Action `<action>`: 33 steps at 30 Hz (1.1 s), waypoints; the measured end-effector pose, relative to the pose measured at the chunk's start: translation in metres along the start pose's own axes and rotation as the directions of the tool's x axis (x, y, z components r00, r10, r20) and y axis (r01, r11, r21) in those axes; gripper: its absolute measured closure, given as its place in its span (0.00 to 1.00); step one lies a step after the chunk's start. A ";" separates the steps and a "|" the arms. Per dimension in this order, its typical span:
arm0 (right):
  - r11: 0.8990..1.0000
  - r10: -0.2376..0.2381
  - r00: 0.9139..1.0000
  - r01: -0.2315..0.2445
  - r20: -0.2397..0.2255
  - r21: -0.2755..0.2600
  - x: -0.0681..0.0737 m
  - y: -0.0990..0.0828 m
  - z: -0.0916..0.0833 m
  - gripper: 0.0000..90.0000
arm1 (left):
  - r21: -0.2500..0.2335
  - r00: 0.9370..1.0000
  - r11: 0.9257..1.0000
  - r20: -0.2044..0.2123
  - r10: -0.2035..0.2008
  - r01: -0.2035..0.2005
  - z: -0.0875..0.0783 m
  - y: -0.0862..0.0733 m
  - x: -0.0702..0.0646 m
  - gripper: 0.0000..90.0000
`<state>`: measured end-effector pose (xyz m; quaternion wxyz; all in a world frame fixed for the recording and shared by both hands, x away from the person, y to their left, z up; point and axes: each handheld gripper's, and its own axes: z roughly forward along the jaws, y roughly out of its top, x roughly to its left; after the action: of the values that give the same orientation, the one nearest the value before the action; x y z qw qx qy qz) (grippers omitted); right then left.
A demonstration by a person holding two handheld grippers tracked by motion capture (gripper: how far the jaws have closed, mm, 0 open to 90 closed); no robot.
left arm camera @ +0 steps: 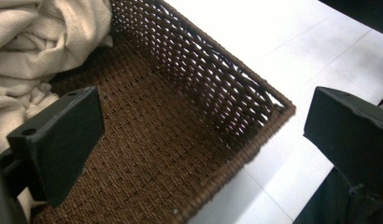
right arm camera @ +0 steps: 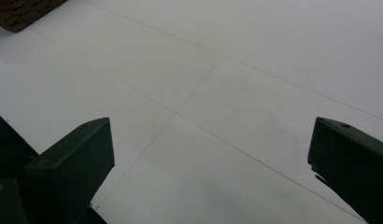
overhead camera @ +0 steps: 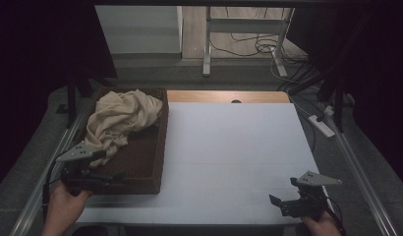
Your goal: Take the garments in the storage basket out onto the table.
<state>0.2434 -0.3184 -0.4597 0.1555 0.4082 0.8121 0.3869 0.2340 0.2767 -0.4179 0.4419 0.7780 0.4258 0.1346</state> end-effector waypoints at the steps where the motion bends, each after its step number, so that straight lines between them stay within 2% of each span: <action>1: 1.000 -0.001 1.000 0.001 0.000 0.001 0.000 0.000 0.000 0.01 | -0.002 1.000 1.000 0.000 -0.001 0.001 0.001 0.001 0.001 0.00; 7: 1.000 0.001 1.000 -0.001 0.000 0.003 0.000 0.000 0.000 0.01 | 0.006 0.999 0.999 0.013 -0.036 0.036 0.009 0.013 0.013 0.00; 11: 1.000 0.002 1.000 -0.002 -0.002 0.004 0.000 0.000 0.001 0.01 | 0.028 1.000 0.999 0.020 -0.022 0.021 0.013 0.022 0.023 0.00; 13: 1.000 -0.001 1.000 0.001 -0.002 0.006 0.000 0.000 0.001 0.01 | 0.036 1.000 0.999 0.003 -0.011 0.011 0.016 0.027 0.027 0.00; 18: 1.000 -0.001 1.000 0.001 -0.004 0.007 0.000 0.000 0.001 0.01 | 0.050 0.999 0.999 -0.024 -0.021 0.022 0.026 0.037 0.037 0.00; 27: 1.000 0.000 1.000 0.001 -0.007 0.011 -0.001 0.000 0.001 0.01 | 0.028 0.994 0.995 -0.057 -0.092 0.094 0.040 0.050 0.062 0.00; 31: 1.000 -0.003 1.000 0.003 -0.007 0.017 0.000 0.000 0.002 0.01 | 0.030 0.991 0.994 -0.089 -0.103 0.106 0.048 0.055 0.072 0.00; 33: 1.000 -0.003 1.000 0.003 -0.009 0.020 0.000 0.001 0.002 0.01 | 0.049 0.987 0.994 -0.128 -0.093 0.100 0.052 0.059 0.076 0.00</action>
<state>0.2450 -0.3175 -0.4606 0.1485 0.4066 0.8172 0.3805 0.3417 0.2916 -0.4131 0.3987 0.7582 0.4936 0.1499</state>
